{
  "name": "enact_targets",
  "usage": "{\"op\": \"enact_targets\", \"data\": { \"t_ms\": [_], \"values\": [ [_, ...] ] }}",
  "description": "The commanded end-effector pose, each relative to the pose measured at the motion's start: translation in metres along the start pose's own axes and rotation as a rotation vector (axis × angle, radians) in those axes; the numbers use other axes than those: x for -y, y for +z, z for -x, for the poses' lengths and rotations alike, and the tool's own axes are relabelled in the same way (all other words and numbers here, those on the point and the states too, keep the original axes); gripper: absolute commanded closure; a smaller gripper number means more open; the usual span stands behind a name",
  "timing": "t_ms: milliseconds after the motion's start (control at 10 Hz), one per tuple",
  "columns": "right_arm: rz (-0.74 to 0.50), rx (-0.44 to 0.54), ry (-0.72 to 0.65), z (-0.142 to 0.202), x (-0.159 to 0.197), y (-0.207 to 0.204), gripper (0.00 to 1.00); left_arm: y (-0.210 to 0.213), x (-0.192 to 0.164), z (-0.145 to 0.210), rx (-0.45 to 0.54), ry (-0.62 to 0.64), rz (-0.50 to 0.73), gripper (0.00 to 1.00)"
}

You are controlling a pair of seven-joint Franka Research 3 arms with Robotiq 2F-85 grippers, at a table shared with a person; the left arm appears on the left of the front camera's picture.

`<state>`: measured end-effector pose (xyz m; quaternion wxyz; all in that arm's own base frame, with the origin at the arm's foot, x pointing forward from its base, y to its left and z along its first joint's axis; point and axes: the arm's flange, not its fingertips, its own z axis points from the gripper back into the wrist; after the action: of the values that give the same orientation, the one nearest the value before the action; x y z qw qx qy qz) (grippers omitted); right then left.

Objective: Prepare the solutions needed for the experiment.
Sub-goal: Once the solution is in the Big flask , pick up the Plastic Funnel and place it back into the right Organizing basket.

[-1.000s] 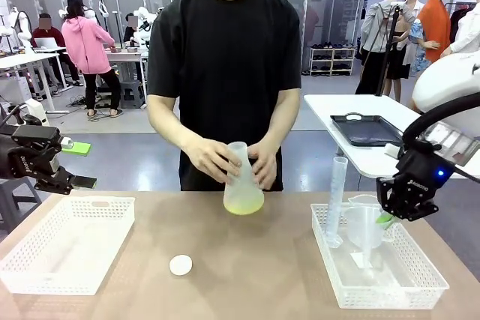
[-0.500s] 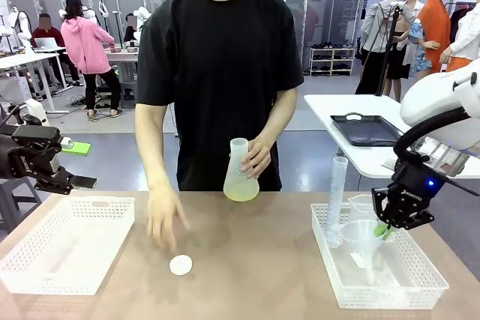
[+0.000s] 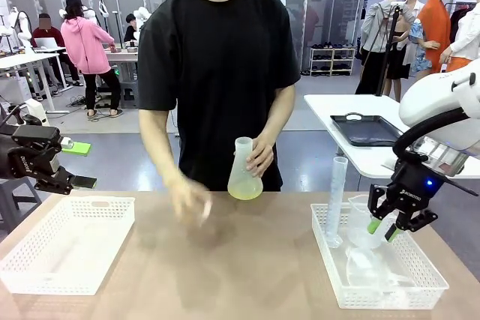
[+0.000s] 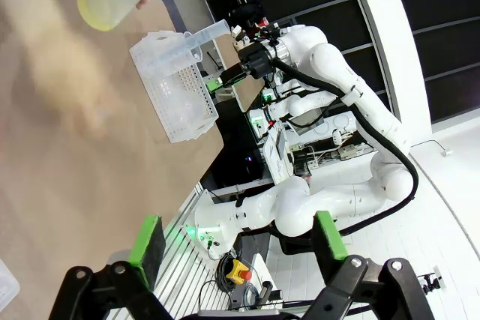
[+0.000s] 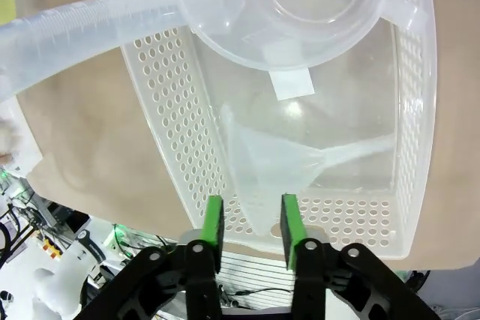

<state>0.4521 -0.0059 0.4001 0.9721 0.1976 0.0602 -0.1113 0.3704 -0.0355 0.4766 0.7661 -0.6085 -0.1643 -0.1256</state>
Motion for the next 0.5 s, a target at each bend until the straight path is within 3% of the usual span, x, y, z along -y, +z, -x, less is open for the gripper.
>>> {"op": "enact_targets", "data": {
  "t_ms": [0, 400],
  "values": [
    [0.0, 0.0, 0.007, 0.0001, 0.0001, 0.0002, 0.17, -0.0018, 0.0007, -0.002, 0.016, -0.007, 0.028, 0.0],
    [0.0, 0.0, 0.007, 0.0001, 0.0001, 0.0002, 0.17, -0.0018, 0.0007, -0.002, 0.016, -0.007, 0.028, 0.0]
  ]
}}
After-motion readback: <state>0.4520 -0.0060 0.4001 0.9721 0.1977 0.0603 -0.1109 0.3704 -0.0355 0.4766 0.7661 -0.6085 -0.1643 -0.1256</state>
